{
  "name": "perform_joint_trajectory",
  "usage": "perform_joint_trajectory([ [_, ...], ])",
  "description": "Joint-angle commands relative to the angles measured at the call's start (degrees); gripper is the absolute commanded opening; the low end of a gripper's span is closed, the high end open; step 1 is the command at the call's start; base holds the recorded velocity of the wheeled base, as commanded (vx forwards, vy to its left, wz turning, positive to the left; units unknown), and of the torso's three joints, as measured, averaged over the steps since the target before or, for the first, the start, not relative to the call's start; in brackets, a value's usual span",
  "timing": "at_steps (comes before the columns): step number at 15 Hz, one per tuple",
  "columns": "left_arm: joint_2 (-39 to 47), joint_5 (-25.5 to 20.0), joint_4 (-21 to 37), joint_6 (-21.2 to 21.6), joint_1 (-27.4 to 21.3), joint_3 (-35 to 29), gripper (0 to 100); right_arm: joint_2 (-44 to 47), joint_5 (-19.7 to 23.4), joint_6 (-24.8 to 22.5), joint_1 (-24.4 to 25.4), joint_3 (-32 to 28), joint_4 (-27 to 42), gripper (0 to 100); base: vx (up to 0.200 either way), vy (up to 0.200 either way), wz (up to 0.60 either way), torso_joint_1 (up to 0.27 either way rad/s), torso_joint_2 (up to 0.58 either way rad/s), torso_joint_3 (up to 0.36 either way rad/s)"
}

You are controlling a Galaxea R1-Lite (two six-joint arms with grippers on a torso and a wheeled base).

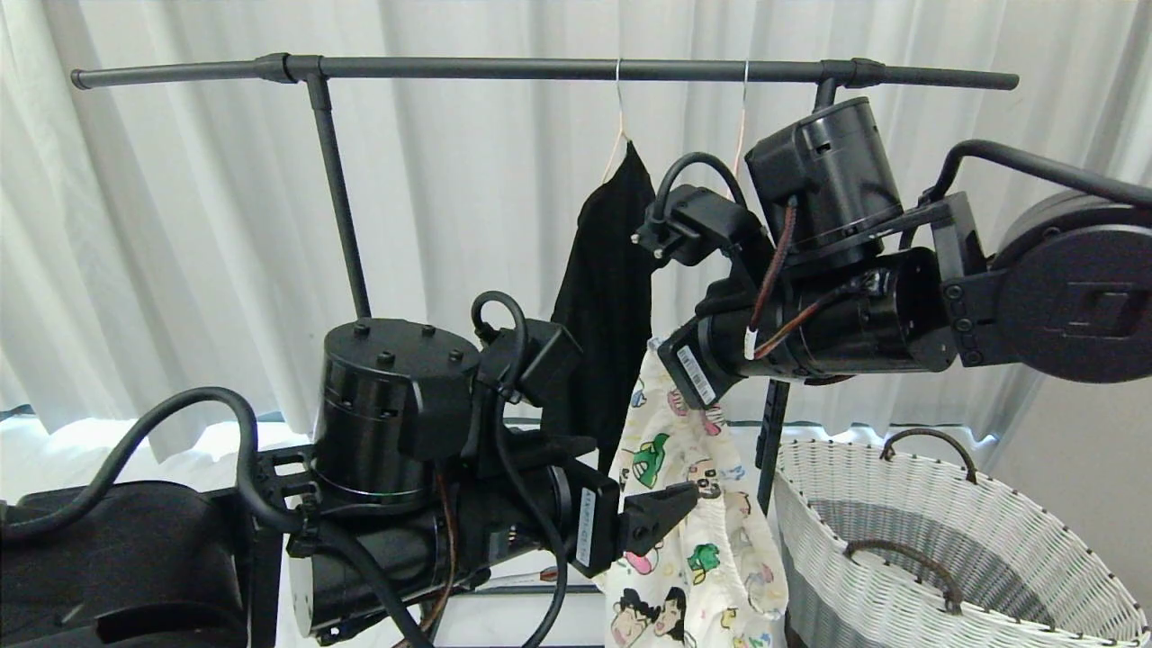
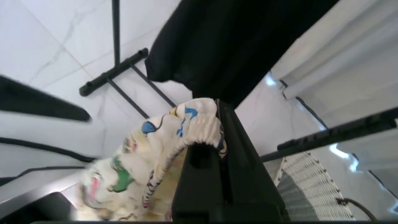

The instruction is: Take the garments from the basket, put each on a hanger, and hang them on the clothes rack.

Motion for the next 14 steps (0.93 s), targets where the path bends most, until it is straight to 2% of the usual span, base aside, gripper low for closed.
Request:
perform_joint_trajectory([
  [1,2.0,0.21,-2.25,-0.04,-0.15,-0.29,100,2.11,-0.02,-0.06,0.33,-1.97,0.01,0,0.0,0.0,0.0,0.0,0.0,0.0],
  [4,4.81,0.56,-3.92,-2.5,0.64,-1.43,100,2.73,-0.02,-0.06,0.25,-2.67,0.1,0,0.0,0.0,0.0,0.0,0.0,0.0],
  [5,6.04,2.05,-3.92,-3.73,0.73,-2.58,100,2.73,-0.02,-0.06,0.25,-2.76,0.1,0,0.0,0.0,0.0,0.0,0.0,0.0],
  [8,11.14,10.93,-3.92,-5.57,0.91,-4.25,100,2.55,-0.02,-0.06,0.25,-2.76,0.1,0,0.0,0.0,0.0,0.0,0.0,0.0],
  [9,12.37,13.04,-3.92,-5.57,0.91,-2.93,100,2.55,-0.02,-0.06,0.16,-2.85,0.1,0,0.0,0.0,0.0,0.0,0.0,0.0],
  [12,12.46,13.65,-3.92,-5.57,1.35,1.55,100,2.11,-0.02,-0.06,0.16,-2.85,0.1,0,0.0,0.0,0.0,0.0,0.0,0.0],
  [14,11.84,14.0,-3.92,-5.31,1.61,8.06,100,1.23,-0.02,-0.06,-0.11,-2.76,0.37,0,0.0,0.0,0.0,0.0,0.0,0.0],
])
